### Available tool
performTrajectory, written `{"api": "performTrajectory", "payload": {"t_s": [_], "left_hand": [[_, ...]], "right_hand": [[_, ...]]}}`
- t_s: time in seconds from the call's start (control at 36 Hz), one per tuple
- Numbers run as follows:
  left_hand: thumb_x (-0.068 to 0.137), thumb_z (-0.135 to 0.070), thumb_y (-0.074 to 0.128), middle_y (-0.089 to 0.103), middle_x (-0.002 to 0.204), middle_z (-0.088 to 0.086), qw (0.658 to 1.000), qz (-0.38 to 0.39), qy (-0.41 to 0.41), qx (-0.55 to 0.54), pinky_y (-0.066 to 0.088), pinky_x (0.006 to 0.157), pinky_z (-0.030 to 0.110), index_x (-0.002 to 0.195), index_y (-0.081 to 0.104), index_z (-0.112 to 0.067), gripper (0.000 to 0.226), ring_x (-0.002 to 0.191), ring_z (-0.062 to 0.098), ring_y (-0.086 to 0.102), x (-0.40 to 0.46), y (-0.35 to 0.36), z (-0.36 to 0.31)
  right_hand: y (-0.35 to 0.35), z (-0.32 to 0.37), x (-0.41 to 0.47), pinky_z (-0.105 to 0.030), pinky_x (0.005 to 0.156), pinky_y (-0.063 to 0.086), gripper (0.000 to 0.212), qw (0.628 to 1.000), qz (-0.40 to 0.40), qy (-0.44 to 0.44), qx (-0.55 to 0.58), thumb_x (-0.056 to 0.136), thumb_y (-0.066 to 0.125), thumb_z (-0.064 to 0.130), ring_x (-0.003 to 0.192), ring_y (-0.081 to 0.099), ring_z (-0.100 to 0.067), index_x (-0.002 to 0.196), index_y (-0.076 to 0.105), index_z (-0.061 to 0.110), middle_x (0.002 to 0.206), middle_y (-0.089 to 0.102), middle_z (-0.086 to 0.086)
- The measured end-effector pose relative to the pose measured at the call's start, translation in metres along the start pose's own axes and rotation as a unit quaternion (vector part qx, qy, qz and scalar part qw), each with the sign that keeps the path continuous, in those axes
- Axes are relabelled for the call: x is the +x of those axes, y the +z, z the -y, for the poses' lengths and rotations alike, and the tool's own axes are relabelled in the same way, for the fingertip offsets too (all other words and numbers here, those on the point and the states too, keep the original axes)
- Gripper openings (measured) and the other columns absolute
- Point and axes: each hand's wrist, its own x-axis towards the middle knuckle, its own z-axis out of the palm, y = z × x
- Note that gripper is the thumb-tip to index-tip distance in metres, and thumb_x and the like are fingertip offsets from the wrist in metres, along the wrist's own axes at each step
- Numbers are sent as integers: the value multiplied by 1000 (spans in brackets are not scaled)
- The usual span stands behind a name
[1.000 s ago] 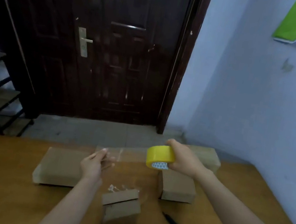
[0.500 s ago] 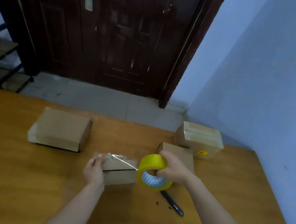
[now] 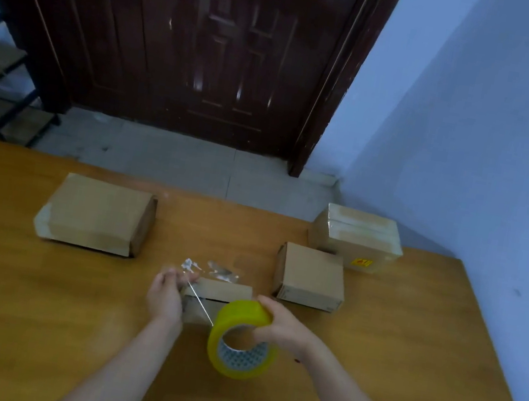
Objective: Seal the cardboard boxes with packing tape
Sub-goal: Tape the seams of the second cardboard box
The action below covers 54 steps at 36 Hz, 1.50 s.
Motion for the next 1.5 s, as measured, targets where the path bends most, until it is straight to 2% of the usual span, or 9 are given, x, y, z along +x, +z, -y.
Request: {"api": "performTrajectory", "payload": {"t_s": [0.11, 0.19, 0.31, 0.47, 0.64, 0.86, 1.08, 1.33, 1.5], "left_hand": [[102, -20, 43, 70, 59, -4, 999, 31, 7, 27, 49, 64, 27, 79, 52, -14, 25, 72, 20, 65, -3, -5, -5], [102, -13, 42, 67, 54, -5, 998, 49, 14, 33, 50, 54, 16, 78, 50, -12, 25, 54, 8, 66, -4, -11, -10], [99, -13, 47, 70, 68, 3, 993, 69, 46, 83, 47, 87, 36, 80, 59, -6, 24, 86, 26, 65, -2, -17, -13], [95, -9, 54, 64, 116, 17, 980, 115, 104, 125, 37, 94, 28, 82, 69, -7, 20, 119, 25, 53, -14, -15, -33], [95, -11, 56, 65, 84, 5, 966, 145, 155, 148, 42, 71, 18, 88, 69, -11, 15, 82, 15, 57, -20, -15, -37], [96, -16, 56, 50, 69, 6, 954, 92, 193, 211, 33, 63, 32, 76, 61, -7, 23, 69, 16, 42, -15, -26, -5], [96, -10, 55, 62, 77, 4, 968, 8, 178, 179, 37, 58, 8, 89, 69, -3, 18, 73, 11, 51, -28, -23, 11], [97, -11, 53, 60, 75, -11, 972, 3, 165, 165, 37, 57, 0, 92, 67, -12, 15, 71, -2, 51, -33, -27, 15], [97, -14, 53, 66, 87, 1, 972, 1, 153, 179, 42, 67, 15, 96, 71, -4, 21, 86, 14, 58, -30, -31, 23]], "right_hand": [[4, -8, -2, -18, 76, 45, 82, 1000, 6, -2, 7, 72, 68, 20, 109, 49, -14, 144, 29, 16, 125, 42, 0], [2, -11, -5, -22, 76, 43, 80, 1000, -4, -2, 4, 56, 68, 36, 94, 49, -9, 129, 40, 22, 106, 45, 10], [-4, -9, -16, -25, 74, 46, 94, 999, -23, -1, -23, 64, 69, 32, 104, 55, -17, 147, 27, 17, 128, 49, -7], [-22, -5, -36, -24, 48, 36, 33, 990, -108, -67, -56, 72, 67, 15, 54, 48, -7, 101, 51, 18, 74, 53, 2], [-35, -1, -47, -26, 48, 34, 40, 964, -168, -105, -178, 68, 67, 13, 57, 45, -11, 83, 39, 38, 71, 50, 4], [-32, 5, -45, -29, 45, 36, 38, 918, -181, -104, -336, 71, 64, 14, 63, 53, -19, 97, 40, 28, 74, 53, 3], [-25, 10, -33, -26, 44, 33, 52, 907, -177, -63, -376, 76, 62, 13, 70, 52, -23, 123, 44, 22, 83, 50, 0], [-17, 0, -27, -25, 46, 34, 51, 912, -171, -67, -366, 76, 65, 14, 80, 56, -24, 121, 43, 24, 95, 57, -3], [-16, -4, -26, -24, 44, 32, 53, 908, -170, -69, -376, 77, 63, 11, 71, 52, -22, 125, 42, 21, 90, 55, -2]]}}
